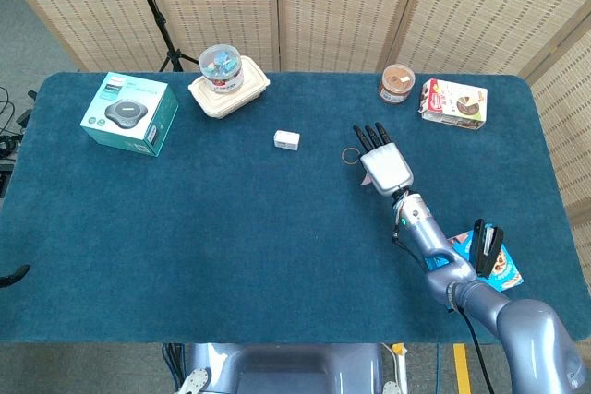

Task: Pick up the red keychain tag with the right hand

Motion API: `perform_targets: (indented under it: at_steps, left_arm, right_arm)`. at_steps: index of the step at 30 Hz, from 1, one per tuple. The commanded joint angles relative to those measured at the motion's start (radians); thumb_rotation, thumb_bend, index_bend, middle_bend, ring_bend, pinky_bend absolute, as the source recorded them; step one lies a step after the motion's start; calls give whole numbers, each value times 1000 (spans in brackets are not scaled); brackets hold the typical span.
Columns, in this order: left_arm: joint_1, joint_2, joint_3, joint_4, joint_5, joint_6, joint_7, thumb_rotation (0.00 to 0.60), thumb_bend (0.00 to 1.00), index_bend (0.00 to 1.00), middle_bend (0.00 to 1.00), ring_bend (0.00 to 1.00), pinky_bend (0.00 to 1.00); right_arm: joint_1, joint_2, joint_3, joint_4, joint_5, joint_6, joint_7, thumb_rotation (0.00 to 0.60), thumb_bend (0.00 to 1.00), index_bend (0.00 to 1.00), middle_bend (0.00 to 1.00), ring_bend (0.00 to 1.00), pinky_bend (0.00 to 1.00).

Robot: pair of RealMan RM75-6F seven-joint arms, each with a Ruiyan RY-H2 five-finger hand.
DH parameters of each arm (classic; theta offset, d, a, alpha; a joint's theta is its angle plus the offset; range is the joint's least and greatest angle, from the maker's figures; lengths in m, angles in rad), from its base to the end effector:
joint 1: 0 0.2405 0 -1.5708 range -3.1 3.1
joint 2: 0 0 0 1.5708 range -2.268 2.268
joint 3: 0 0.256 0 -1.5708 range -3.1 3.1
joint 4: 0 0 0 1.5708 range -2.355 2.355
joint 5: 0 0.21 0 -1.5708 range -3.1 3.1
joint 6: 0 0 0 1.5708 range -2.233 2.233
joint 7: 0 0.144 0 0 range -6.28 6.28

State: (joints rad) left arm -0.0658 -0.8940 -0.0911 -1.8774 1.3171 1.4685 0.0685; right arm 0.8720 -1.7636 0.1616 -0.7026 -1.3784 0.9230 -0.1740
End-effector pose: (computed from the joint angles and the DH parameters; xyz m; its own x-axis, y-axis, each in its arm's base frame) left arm -0.2948 0.1783 0.2149 0.4021 0.0017 0.9156 0.9033 0.1629 -0.3970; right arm -0.1878 -0.4403 -0.0065 0.7412 0.0526 0.6692 -0.6054 -0.3782 0.7003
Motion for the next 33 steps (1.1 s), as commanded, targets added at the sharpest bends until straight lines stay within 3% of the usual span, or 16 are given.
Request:
perform_targets:
  at_steps: [1,10,14,16,20,22,26,33]
  left_arm:
    - [1,1,0,1,2,1,-2,600,0,0,0,0,0]
    - [3,6,7,3,18,0,-16,600,0,0,0,0,0]
    - [8,8,19,5,44,1,-24,600,0,0,0,0,0]
    - [10,8,25,6,57,3,-26,600,0,0,0,0,0]
    - [18,9,36,7,83,12,-32,600,0,0,0,0,0]
    - [24,9,44,9,98,19,-36,600,0,0,0,0,0]
    - [40,10,61,17,134,40,-51,600,0,0,0,0,0]
    - [83,19,89,56,187,94,-135,600,0,0,0,0,0]
  right_arm:
    - [-7,7,7,5,-3,27,-1,600,736,613,0,0,0]
    - [-53,107,22,-96,-21,145,3,600,733,612,0,0,0]
    - [-127,214,31,-225,-33,269,41,600,718,518,0,0,0]
    - [-155,254,35,-277,-31,301,53,600,623,426,0,0,0]
    - [-206,327,46,-385,-12,348,45,600,144,144,0,0,0]
    - [-234,364,53,-445,-2,376,45,600,36,80,0,0,0]
    - [-295,440,55,-569,8,430,52,600,0,4,0,0,0]
    - [-434,557,21,-753,-9,548,101,600,0,0,0,0,0]
